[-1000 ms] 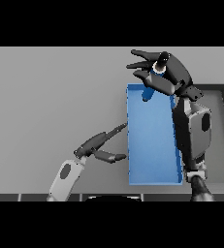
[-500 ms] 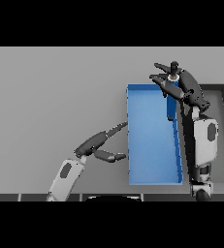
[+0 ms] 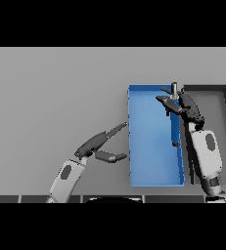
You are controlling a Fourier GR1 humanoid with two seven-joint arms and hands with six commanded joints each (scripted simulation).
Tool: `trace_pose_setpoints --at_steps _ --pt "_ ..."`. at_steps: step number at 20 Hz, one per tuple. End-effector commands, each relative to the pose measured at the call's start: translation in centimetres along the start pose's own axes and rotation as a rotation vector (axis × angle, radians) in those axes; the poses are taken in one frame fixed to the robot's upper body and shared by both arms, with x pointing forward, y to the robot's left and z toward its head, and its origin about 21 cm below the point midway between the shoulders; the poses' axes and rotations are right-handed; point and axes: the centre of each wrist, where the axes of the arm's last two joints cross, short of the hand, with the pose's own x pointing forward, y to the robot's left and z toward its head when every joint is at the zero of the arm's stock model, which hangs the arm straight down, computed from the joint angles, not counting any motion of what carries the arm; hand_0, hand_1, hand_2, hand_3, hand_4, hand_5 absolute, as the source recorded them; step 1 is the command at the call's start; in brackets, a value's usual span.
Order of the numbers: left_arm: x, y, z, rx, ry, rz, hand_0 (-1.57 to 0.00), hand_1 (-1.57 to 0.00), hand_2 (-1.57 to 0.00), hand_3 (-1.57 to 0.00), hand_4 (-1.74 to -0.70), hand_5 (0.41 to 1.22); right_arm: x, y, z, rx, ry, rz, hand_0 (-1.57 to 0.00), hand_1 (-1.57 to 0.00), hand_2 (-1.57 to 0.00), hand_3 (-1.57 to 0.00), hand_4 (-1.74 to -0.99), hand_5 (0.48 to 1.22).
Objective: Pick up the blue pipe and place it into the blue bin.
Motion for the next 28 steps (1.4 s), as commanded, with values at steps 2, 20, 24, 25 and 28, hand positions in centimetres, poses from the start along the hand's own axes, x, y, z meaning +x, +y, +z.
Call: trace_pose_setpoints --at_steps 2,20,24,25,28 --pt "-0.3 0.1 0.2 -0.002 -0.003 -0.005 0.0 0.0 0.0 0.0 -0.92 0.481 -1.2 0.3 -0.4 -0.001 0.081 -0.026 -1.57 -1.57 -1.57 -0.8 -1.616 1.221" --pt "0.0 0.3 0.2 0.007 0.0 0.002 0.0 0.0 0.0 0.0 -0.93 0.496 -1.0 1.5 0.2 0.075 0.347 0.391 -0.07 -0.07 -0.07 -0.02 -1.161 0.771" --pt "0.0 0.1 0.3 0.003 -0.01 0.005 0.0 0.0 0.0 0.0 -0.93 0.497 -1.2 1.2 0.1 0.09 0.354 0.423 -0.03 -0.03 -0.03 -0.01 -1.099 0.725" --pt "0.0 0.1 0.1 0.001 -0.005 0.008 0.0 0.0 0.0 0.0 -0.93 0.495 -1.2 1.3 0.1 0.098 0.345 0.425 -0.02 -0.02 -0.02 -0.01 -1.095 0.718" --pt "0.8 0.4 -0.2 0.009 -0.008 0.004 0.0 0.0 0.0 0.0 -0.93 0.496 -1.5 1.7 0.1 0.125 0.345 0.459 -0.02 -0.02 -0.02 0.0 -1.084 0.712"
